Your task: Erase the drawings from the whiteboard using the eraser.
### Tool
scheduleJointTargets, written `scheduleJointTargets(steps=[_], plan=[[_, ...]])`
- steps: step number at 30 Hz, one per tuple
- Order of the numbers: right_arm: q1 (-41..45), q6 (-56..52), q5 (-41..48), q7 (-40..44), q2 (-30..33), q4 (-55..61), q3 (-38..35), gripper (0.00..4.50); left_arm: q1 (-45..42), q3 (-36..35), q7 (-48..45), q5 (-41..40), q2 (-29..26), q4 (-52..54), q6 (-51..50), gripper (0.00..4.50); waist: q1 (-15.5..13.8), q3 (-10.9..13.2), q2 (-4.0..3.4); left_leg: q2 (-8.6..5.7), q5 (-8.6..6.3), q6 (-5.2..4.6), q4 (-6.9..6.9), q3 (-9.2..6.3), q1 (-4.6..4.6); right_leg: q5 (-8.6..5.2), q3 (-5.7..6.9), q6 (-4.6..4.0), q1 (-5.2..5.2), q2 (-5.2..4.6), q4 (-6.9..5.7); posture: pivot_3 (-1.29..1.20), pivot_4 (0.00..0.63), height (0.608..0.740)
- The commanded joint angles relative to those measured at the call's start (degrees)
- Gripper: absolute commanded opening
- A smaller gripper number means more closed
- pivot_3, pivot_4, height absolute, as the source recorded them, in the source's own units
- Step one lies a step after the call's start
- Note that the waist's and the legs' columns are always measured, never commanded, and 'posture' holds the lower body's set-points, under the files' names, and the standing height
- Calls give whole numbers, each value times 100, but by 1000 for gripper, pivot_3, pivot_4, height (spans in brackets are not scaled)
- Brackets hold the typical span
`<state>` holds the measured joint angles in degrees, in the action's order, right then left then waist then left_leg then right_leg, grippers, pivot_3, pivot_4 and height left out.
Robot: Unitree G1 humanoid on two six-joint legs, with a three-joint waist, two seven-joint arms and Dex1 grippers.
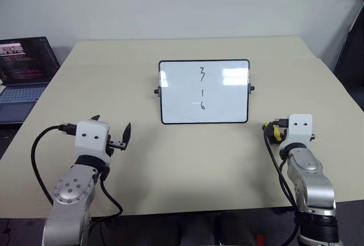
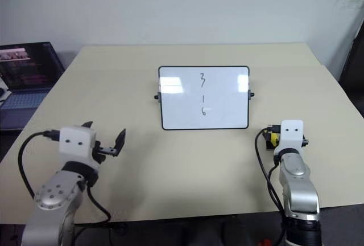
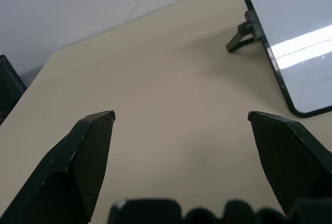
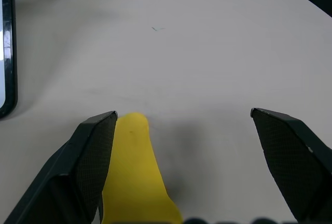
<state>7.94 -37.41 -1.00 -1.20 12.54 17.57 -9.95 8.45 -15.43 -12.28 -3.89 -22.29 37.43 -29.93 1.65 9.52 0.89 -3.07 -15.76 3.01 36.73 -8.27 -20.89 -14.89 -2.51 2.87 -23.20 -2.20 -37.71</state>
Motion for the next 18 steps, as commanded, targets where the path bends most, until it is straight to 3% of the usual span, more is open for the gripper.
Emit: scheduleJointTargets(steps=[1,11,18], plan=[[152,88,-7,60,45,43,21,4440,-54,-108,23,7,-40,353,-2,4500,0,0,0,0,0,0,0,0,0,0,0,0,0,0,0,0,150,740],[387,227,-23,116,63,-222,45,4440,-207,-187,53,30,-49,141,131,4500,1,0,0,1,0,0,0,3,0,3,0,-5,0,1,0,0,150,740],[509,476,-13,80,190,-415,-158,4440,-555,151,150,84,136,-190,334,4500,-1,0,0,0,0,0,0,3,0,4,1,-6,0,1,0,0,150,740]])
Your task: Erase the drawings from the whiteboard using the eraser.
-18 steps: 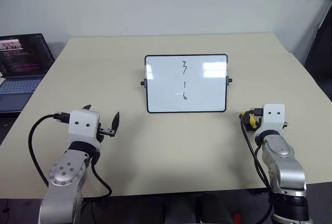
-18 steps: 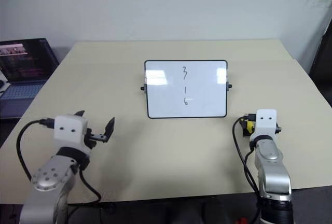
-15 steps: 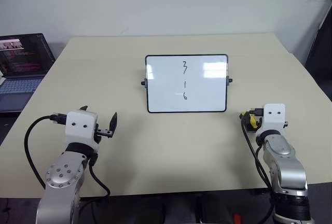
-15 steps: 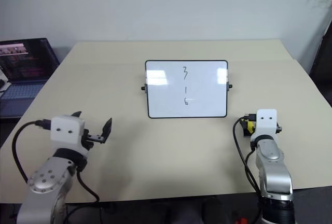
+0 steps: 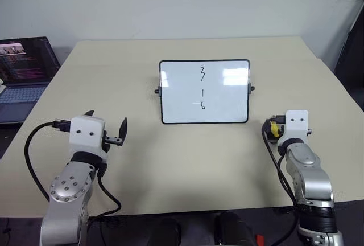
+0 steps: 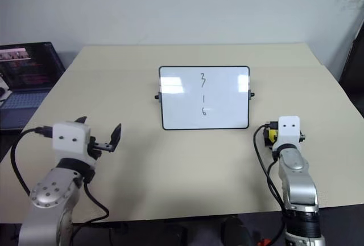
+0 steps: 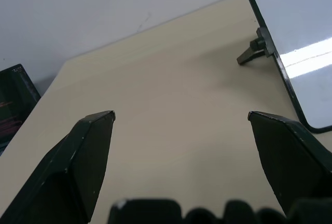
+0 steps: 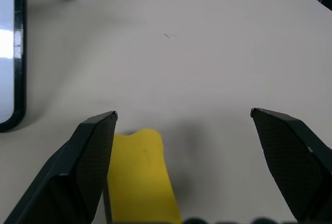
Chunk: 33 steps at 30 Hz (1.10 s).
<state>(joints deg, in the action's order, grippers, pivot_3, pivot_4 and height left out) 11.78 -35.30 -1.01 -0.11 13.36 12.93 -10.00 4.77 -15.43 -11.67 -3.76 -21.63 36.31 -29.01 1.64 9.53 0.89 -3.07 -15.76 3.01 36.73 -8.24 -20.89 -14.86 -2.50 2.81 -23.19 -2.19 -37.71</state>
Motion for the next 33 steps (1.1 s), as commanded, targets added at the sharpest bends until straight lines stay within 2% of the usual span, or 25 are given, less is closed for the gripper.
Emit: scheduleJointTargets(steps=[1,8,27,33], plan=[[92,327,-15,-40,124,13,-192,4440,-225,221,111,102,117,-154,301,4500,0,0,0,0,0,0,0,0,0,0,1,0,0,0,0,0,150,740],[-88,206,-82,-321,-82,340,-215,4440,-703,411,19,35,144,-733,582,4500,3,0,1,0,0,0,-1,-1,-1,5,1,-8,0,0,0,0,150,740],[-89,31,-6,-307,147,612,-485,4440,-1250,537,-244,-108,89,-1387,911,4500,3,0,1,-2,0,0,-1,1,-1,4,1,-6,-1,1,0,0,150,740],[107,-561,286,174,397,994,-484,4440,-1790,405,-839,-844,-133,-1302,526,4500,13,0,1,-2,0,0,-1,3,-1,4,1,-6,-1,1,-1,0,150,740]])
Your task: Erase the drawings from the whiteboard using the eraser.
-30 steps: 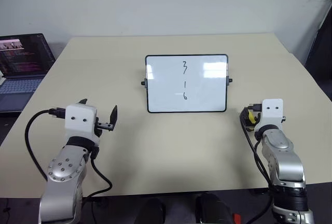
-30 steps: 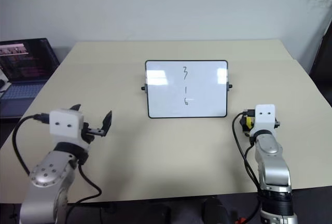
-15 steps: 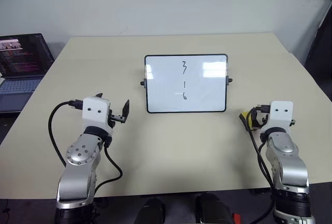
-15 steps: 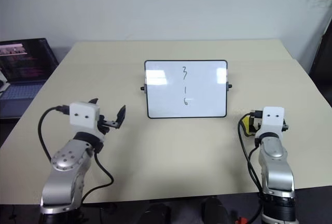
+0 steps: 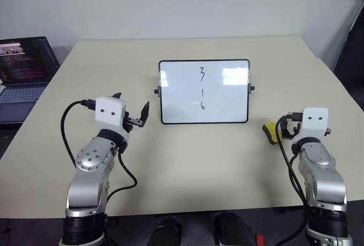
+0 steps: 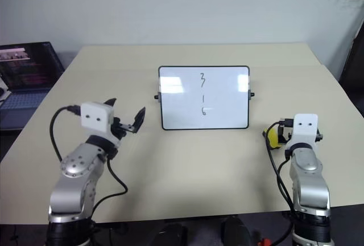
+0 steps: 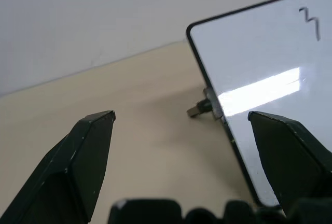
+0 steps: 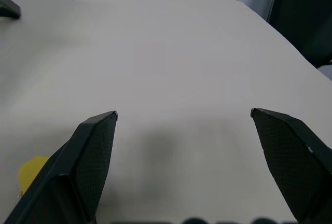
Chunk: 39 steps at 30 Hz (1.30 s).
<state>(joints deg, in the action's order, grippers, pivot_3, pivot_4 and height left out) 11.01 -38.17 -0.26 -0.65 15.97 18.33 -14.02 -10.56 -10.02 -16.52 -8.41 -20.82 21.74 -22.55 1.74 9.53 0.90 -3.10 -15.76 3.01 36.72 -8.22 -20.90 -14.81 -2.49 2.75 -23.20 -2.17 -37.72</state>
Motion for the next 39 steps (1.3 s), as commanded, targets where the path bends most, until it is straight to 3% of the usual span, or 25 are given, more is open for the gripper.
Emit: scheduleJointTargets(steps=[1,9,16,28,39], plan=[[250,-497,307,355,194,560,-71,4440,-388,-116,-569,-548,-324,162,-214,4500,4,0,0,1,0,0,0,0,0,0,0,0,0,0,0,0,150,740],[905,-1904,815,726,371,909,-76,4440,-1013,178,-2006,-1640,-943,22,-801,4500,5,1,0,-2,0,-1,0,-1,0,1,1,-1,0,5,0,0,150,740],[1362,-3232,1086,640,189,1127,-140,4440,-920,666,-3754,-2546,-1541,-279,-1293,4500,12,3,-3,-2,-1,-1,-7,-3,-2,7,1,-12,-5,4,0,0,150,740],[1572,-4435,1133,710,319,1561,-238,4440,-1008,1149,-5182,-2470,-1696,-1383,-943,4500,11,4,-4,-3,-3,-6,-11,-8,-4,6,3,-12,-7,2,3,0,150,740],[1436,-4989,1074,798,229,1717,-468,4440,-1192,1557,-5640,-2119,-1750,-1624,-576,4500,9,5,-5,-4,-4,-8,-14,-8,-4,6,2,-11,-9,0,4,0,150,740]])
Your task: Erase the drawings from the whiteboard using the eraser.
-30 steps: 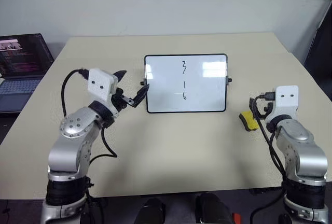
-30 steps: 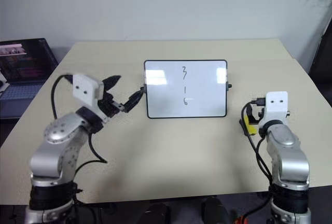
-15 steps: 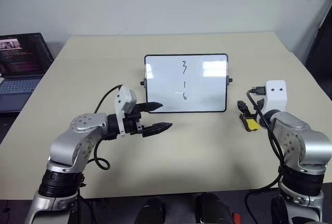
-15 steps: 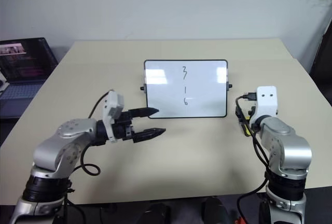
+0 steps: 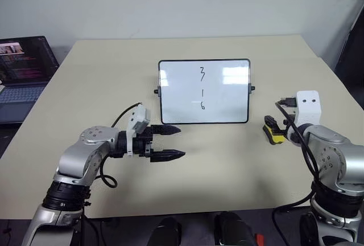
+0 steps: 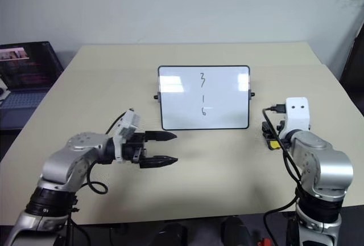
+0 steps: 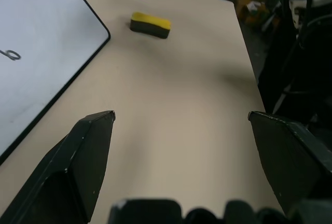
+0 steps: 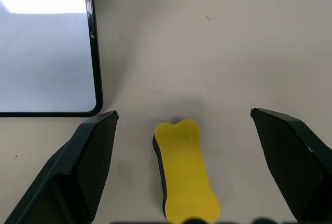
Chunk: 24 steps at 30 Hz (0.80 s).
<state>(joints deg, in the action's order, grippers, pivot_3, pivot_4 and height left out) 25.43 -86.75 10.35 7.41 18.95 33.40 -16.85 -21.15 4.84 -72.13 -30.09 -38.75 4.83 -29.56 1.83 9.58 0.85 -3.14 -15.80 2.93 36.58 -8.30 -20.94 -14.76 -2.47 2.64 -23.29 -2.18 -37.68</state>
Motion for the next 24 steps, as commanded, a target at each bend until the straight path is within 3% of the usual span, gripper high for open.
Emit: scheduleJointTargets(steps=[1,7,24], plan=[[-1,-201,-3,-27,-145,198,-235,4440,-161,111,-56,74,77,70,149,4500,2,0,0,0,0,0,0,-1,-1,0,0,0,0,0,0,0,150,740],[21,-377,-92,-141,-508,93,-348,4440,-290,240,-41,178,159,43,229,4500,6,0,0,2,0,0,-3,-2,1,0,-2,-1,-3,-1,-1,0,150,740],[-191,442,-87,-132,-530,-664,-155,4440,-386,106,-131,222,8,-123,333,4500,6,0,0,0,0,0,-6,-1,1,0,-1,0,-3,-1,-1,0,150,740]])
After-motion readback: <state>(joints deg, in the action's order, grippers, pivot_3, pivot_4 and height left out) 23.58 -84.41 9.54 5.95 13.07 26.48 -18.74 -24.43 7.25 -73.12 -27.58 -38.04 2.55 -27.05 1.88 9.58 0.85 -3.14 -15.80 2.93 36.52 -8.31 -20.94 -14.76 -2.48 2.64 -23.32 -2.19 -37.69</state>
